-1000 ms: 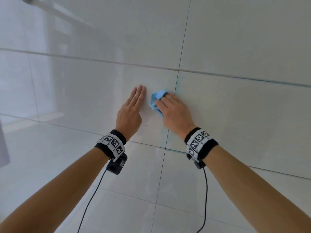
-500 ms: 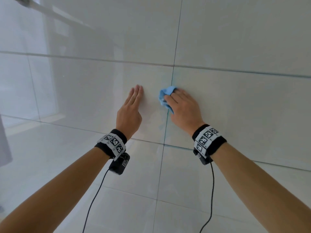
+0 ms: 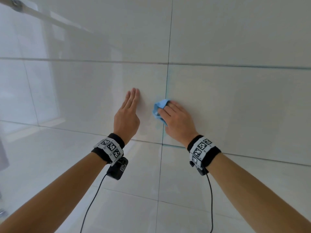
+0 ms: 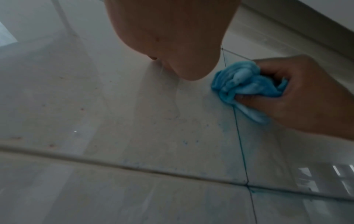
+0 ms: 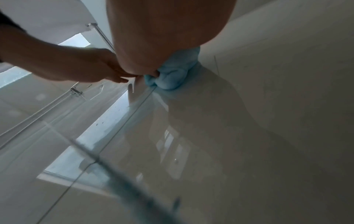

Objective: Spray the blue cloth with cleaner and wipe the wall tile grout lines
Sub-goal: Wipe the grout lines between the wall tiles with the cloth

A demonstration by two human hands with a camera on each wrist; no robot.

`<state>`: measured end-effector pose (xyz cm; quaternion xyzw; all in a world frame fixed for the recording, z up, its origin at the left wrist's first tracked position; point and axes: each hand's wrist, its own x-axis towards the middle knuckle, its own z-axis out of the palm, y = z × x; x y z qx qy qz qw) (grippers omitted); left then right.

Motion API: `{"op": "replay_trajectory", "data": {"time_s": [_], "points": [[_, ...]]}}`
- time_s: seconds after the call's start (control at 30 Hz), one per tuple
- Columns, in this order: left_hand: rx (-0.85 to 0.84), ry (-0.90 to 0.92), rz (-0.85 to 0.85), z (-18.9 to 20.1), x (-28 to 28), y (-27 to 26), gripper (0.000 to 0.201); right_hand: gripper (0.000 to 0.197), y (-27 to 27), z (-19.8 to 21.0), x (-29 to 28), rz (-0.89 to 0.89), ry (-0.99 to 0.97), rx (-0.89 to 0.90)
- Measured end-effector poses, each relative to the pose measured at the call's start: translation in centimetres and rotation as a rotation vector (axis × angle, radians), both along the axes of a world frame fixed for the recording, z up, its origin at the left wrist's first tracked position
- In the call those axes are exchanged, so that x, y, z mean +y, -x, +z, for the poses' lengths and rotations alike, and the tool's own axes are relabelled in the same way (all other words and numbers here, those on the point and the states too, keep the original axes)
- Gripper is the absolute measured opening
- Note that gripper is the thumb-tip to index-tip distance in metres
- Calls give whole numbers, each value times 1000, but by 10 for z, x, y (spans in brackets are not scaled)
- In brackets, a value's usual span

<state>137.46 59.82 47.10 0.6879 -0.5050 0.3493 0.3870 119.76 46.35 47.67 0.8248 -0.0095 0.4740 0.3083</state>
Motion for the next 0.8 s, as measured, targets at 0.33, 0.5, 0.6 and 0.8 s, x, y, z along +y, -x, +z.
{"op": "replay_trajectory", "data": {"time_s": [0.33, 0.5, 0.6, 0.8], "points": [[-10, 26, 15, -6, -4, 2, 92, 30, -2, 94, 2, 6, -130, -339], [-7, 50, 3, -11, -7, 2, 91, 32, -3, 29, 5, 10, -91, -242], [3, 54, -1, -12, -8, 4, 89, 34, 0, 1, 2, -6, -58, -160], [12, 41, 2, -11, -8, 6, 91, 31, 16, 39, -3, -33, 16, -96]]}}
